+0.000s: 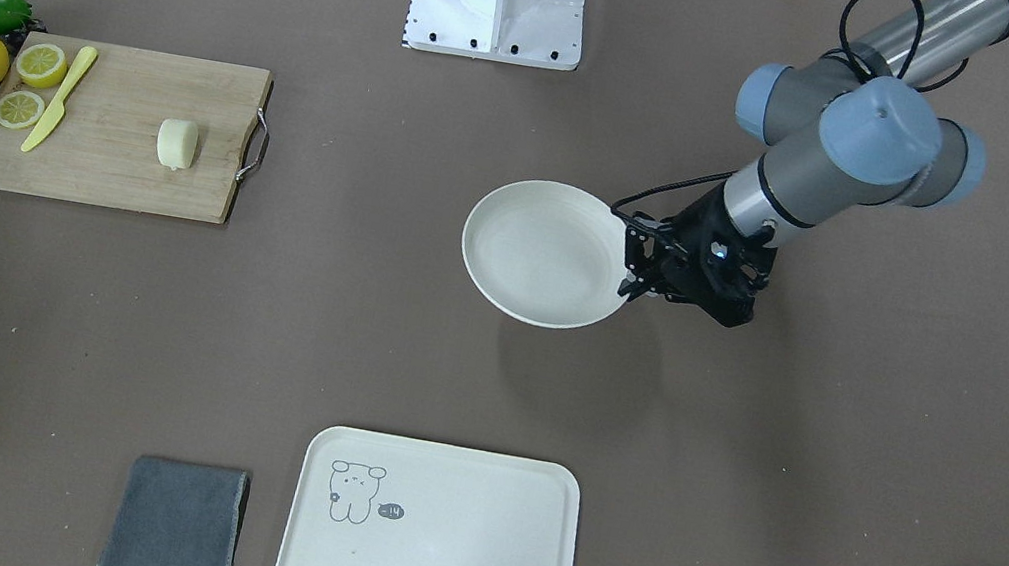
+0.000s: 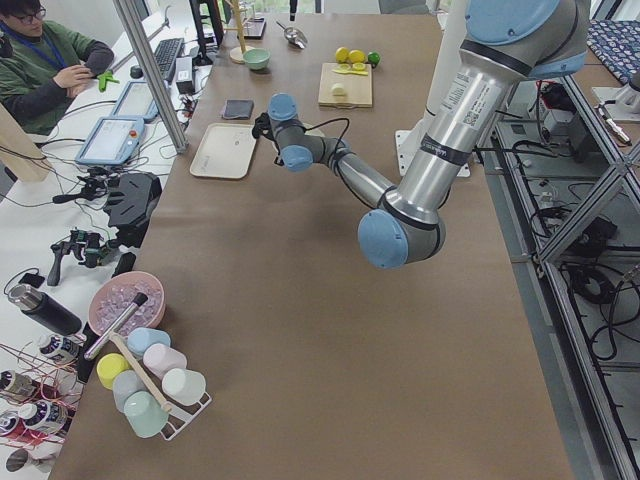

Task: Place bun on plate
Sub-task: 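Push the white plate with the left gripper toward the table center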

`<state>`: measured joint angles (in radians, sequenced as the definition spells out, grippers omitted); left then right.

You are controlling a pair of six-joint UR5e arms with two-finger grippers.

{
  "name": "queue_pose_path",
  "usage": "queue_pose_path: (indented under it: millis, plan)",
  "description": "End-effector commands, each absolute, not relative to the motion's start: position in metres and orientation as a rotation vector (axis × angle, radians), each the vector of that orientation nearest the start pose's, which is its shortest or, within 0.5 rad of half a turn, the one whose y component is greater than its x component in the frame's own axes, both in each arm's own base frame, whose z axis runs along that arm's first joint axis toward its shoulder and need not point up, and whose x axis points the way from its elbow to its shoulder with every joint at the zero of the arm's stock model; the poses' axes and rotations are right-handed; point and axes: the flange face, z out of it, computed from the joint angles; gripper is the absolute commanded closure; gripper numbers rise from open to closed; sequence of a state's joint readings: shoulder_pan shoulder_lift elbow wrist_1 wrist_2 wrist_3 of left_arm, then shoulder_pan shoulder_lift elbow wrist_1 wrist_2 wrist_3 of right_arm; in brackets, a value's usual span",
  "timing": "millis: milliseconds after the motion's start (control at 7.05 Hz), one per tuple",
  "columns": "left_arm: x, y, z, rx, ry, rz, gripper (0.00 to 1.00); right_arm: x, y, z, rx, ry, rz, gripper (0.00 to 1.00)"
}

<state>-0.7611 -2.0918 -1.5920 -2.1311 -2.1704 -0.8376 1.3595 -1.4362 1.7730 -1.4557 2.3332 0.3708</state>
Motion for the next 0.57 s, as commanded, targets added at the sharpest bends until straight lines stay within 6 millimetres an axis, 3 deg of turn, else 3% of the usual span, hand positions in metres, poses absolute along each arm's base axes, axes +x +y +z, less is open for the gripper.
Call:
queue_pose_path:
  millis: [0, 284, 426]
  plan:
    - [0.471, -0.484, 0.267, 0.302, 1.158, 0.276, 1.0, -0.054, -0.548, 0.476, 0.191, -0.847, -0.028, 0.0]
    - [0.511, -0.452, 0.267, 0.34, 1.124, 0.283, 1.0, -0.057, -0.548, 0.475, 0.191, -0.848, -0.033, 0.0]
    - [0.513, -0.45, 0.263, 0.336, 1.132, 0.27, 0.74, -0.06, -0.548, 0.474, 0.195, -0.842, -0.04, 0.0]
